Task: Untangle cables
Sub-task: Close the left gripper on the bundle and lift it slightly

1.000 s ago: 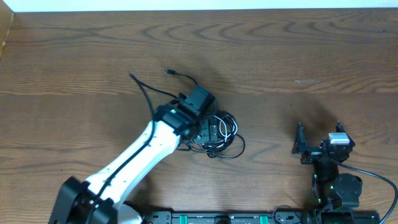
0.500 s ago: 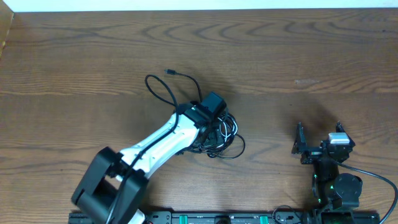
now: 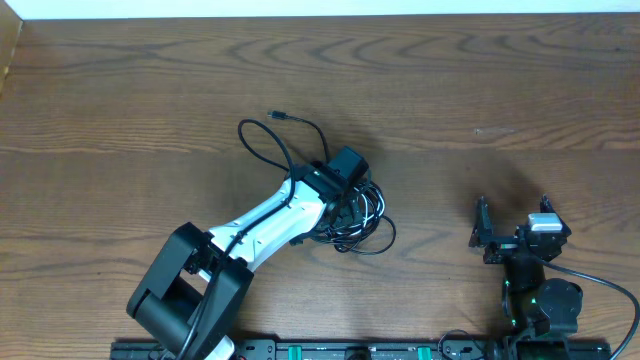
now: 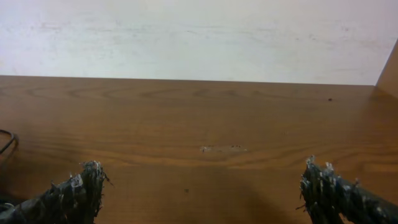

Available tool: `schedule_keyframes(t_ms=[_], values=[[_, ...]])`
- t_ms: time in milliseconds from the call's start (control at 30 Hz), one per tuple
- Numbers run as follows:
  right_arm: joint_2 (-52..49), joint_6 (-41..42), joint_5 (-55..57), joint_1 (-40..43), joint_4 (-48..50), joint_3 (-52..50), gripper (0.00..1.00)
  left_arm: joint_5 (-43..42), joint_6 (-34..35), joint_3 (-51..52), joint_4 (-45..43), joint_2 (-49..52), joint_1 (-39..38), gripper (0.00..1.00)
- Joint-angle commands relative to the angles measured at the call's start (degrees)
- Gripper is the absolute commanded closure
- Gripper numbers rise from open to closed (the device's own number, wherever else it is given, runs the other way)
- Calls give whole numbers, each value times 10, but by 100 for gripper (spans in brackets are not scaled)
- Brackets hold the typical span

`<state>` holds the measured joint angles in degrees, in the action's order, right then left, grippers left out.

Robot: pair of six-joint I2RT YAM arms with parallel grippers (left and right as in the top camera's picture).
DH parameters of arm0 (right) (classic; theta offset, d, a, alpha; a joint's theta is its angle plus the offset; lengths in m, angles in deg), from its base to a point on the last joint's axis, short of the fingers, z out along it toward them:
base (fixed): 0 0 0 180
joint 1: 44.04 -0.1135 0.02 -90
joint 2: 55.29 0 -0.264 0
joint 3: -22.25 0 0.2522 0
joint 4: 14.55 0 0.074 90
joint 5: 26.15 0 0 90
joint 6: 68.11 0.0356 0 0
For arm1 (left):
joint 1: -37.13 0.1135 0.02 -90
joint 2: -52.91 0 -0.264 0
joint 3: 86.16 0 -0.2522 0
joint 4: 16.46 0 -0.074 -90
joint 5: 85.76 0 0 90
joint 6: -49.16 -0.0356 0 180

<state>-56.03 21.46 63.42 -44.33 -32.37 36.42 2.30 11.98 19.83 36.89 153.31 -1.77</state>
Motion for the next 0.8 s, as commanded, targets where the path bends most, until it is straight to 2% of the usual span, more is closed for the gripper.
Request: schedule_keyframes(t_ms=[0, 433, 567, 700, 767], values=[[1, 6, 2, -5, -3, -1, 1, 18, 20, 0, 2, 3, -1, 1], [1, 6, 2, -5, -3, -1, 1, 18, 39, 1, 1, 38, -1, 3], [1, 6, 2, -5, -3, -1, 1, 21, 39, 1, 1, 38, -1, 16], [1, 6, 2, -5, -3, -1, 1, 29, 39, 1, 2, 38, -1, 21], [1, 6, 3, -5, -3, -1, 1, 31, 39, 1, 2, 38, -1, 29]])
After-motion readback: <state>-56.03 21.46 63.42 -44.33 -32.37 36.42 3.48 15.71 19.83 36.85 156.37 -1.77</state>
